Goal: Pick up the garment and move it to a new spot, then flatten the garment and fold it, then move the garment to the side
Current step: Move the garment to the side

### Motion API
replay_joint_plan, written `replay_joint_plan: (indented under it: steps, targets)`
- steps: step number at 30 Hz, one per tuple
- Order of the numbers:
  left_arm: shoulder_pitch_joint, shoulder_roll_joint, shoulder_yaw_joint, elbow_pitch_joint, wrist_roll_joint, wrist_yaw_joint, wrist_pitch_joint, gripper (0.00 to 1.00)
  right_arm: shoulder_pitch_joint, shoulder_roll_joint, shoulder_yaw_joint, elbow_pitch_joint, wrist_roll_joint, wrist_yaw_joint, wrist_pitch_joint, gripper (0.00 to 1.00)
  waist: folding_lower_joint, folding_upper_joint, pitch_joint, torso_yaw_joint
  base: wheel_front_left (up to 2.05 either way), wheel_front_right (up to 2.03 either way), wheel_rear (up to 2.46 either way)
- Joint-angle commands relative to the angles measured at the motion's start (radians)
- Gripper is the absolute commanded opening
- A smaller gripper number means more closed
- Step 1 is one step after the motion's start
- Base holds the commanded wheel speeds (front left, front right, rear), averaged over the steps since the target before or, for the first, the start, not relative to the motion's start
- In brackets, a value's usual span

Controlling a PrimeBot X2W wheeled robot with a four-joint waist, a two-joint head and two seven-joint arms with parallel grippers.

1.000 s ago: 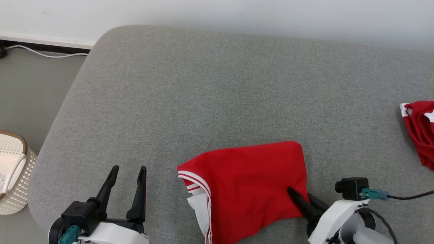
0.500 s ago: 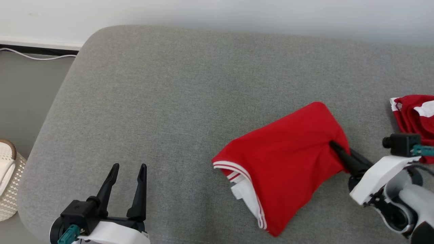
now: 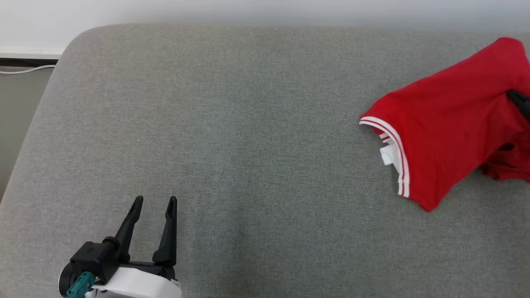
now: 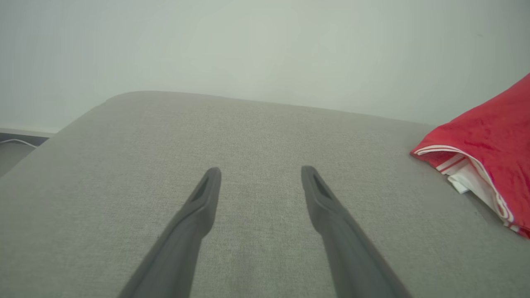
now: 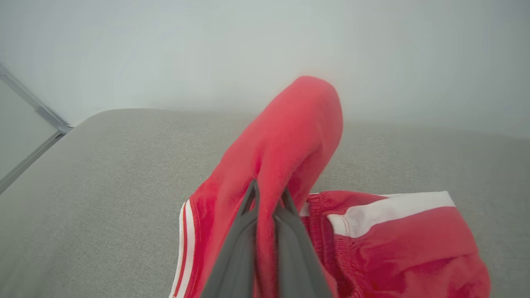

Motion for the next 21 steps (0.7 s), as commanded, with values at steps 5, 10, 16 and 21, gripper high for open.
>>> replay_joint_plan:
  steps: [5,10,16,21]
  targets:
    - [-0.067,0.012,0.045,-0.020,0.023,-0.023,-0.013,1.00,-0.020,-0.111,-0.053,0.029,0.022,0.000,0.050,0.00,0.0000,-0.0001,0.038,-0.021,0.00,0.00,0.00]
    - [-0.080,0.010,0.049,-0.020,0.031,-0.035,-0.013,1.00,-0.002,-0.132,-0.083,0.117,0.022,0.000,0.033,0.00,0.0000,-0.0001,0.067,-0.025,0.00,0.00,0.00]
    - [-0.101,0.007,0.044,-0.021,0.039,-0.049,-0.013,1.00,0.043,-0.087,-0.109,0.270,0.016,0.000,-0.034,0.00,0.0000,-0.0001,0.099,-0.022,0.00,0.00,0.00]
    - [-0.114,0.011,0.044,-0.025,0.046,-0.056,-0.013,1.00,0.086,-0.017,-0.130,0.387,0.025,0.000,-0.099,0.00,0.0000,-0.0001,0.118,-0.019,0.00,0.00,0.00]
